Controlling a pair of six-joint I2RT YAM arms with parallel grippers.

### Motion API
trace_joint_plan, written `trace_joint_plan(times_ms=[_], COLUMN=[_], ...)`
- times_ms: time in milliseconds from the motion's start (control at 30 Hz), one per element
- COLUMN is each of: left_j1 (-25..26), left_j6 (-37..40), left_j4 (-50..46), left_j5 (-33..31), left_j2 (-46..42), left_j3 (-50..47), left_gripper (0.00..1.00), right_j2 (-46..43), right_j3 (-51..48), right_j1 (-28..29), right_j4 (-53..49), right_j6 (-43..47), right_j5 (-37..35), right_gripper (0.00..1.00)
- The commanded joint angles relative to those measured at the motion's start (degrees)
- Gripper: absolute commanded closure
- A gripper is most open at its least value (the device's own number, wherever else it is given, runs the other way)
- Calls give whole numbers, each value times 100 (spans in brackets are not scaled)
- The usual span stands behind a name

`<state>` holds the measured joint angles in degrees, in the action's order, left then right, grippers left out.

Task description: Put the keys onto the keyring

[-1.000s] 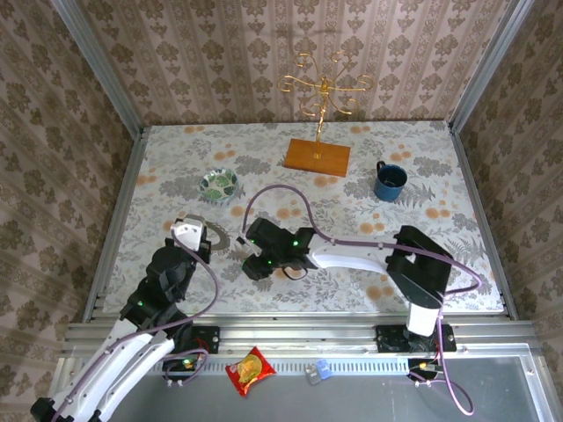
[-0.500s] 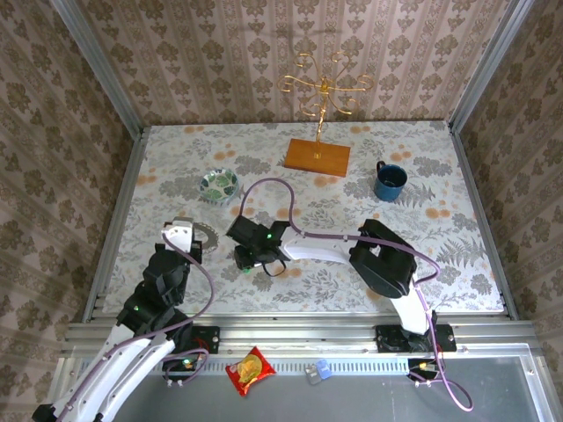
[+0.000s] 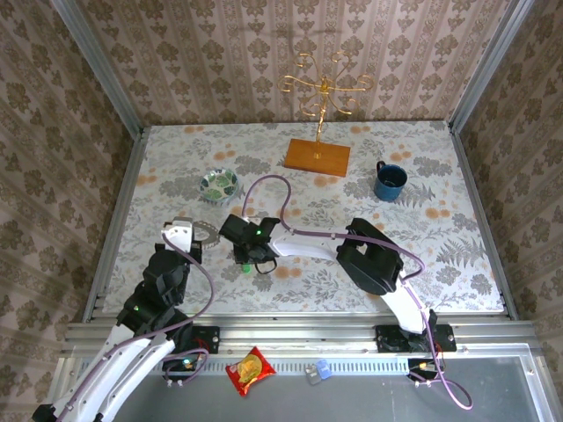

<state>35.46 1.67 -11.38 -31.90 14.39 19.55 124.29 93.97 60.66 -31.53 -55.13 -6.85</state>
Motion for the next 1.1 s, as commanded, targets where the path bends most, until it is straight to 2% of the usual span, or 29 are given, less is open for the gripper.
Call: trace_joint_plan(times_ms=[0,367,633,800,900,967,1067], left_j1=[-64,-66,-66,-59,-57,-52,-48], left_j6=[7,52,56,223,374,460,535], left_j4=[143,173,195,287,425,454,413], left_j5=[39,210,375,946,1533,1933,2517], left_j2=[-24,11,88,320,531,720,1061], left_j3=[97,99,119,188,198,242,345], left_gripper=[100,100,100,100,100,100,100], right_j2=[207,285,-220,-1312,-2288,-2887,-3510], right_j3=[240,342,70,-1109,-2249,-2889,-3432], right_j1=[33,41,68,68,60,21,-237], right_j4=[-170,-325,-383,120,976,1415,1563], right_j6=[-382,-407,151,1139,2117,2889,3683], right_j5=[43,-278,-365,-576,-528,-323,129], right_gripper=[63,87,100,100,100,100,100])
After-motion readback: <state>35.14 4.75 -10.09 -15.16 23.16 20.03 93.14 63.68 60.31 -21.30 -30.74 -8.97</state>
